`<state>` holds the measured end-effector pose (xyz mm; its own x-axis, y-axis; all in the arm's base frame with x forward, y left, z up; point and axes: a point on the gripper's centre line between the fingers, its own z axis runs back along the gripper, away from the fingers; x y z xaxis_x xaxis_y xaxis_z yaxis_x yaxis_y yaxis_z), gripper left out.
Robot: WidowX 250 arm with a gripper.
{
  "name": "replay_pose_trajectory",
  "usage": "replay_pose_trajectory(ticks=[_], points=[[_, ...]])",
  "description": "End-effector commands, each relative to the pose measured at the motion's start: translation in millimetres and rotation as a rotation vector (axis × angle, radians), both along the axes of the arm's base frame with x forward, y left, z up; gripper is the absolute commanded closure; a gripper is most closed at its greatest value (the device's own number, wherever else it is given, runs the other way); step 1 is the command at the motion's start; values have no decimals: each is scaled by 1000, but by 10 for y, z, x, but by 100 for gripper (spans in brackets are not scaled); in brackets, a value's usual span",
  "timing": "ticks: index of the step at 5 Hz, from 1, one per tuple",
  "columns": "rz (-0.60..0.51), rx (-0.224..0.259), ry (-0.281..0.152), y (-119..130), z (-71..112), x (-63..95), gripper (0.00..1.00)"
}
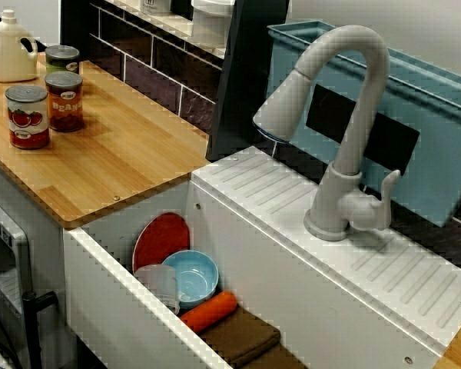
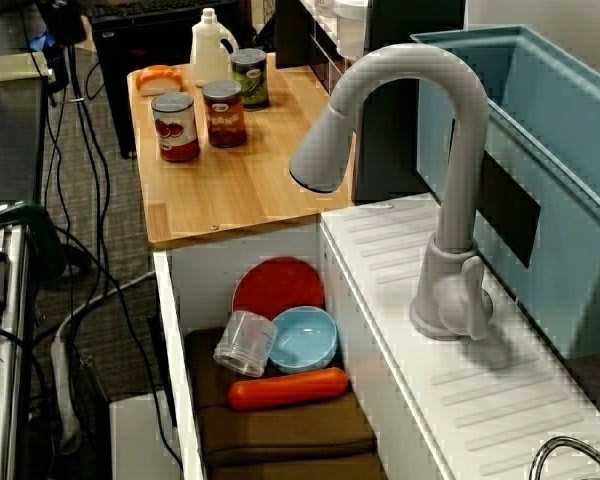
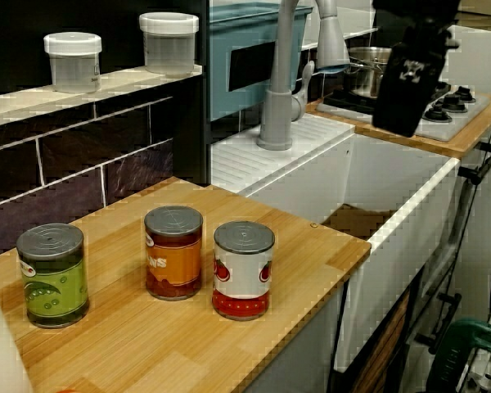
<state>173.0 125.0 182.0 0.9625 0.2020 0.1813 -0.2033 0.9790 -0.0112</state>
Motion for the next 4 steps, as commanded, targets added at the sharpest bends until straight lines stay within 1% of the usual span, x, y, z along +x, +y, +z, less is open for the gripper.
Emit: replay_pose_trajectory(ticks=[1,2,3,4], points=[[292,127,-96,354,-155,340,0],[276,152,-79,528,-259,418,0],[141,156,-2,667,-321,482,0],[-2,109,103,811,-349,531,0]])
